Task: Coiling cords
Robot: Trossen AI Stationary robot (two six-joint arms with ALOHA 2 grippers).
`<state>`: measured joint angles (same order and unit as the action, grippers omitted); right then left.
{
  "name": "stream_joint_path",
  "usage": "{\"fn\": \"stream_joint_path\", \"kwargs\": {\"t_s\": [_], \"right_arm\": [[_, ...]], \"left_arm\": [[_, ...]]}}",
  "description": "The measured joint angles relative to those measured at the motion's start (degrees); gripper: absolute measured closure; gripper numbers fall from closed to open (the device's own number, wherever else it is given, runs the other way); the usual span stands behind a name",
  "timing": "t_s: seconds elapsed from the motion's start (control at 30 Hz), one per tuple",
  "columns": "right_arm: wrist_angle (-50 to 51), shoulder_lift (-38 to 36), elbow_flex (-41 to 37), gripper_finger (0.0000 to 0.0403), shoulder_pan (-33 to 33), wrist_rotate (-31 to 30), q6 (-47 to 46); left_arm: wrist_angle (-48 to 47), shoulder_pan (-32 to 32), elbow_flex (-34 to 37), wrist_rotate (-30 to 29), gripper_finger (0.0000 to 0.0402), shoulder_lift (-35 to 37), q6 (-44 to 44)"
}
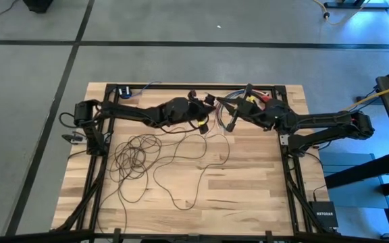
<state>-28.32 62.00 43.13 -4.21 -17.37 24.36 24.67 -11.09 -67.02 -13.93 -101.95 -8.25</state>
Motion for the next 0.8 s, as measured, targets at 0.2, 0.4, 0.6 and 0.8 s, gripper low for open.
{"fn": "stream_joint_path", "kwargs": {"t_s": [0.2,0.4,0.6,0.8], "right_arm": [[4.3,0.0,0.0,0.0398,0.0,-1.7,0.0],[11.3,-0.2,0.2,0.0398,0.1,-2.1,-0.2],[16.5,-0.1,0.1,0.0398,0.2,-2.9,-0.1],[18.8,0.1,0.1,0.0398,0.1,-6.7,-0.1]], "left_arm": [[-4.6,-1.6,0.0,-3.3,0.0399,1.5,-3.2],[-11.3,-1.7,0.2,-6.9,0.04,7.7,-8.6],[-19.3,-1.6,0.2,-6.9,0.0396,14.0,-8.9],[-20.8,-0.1,0.2,-3.8,0.04,17.1,-5.4]]}}
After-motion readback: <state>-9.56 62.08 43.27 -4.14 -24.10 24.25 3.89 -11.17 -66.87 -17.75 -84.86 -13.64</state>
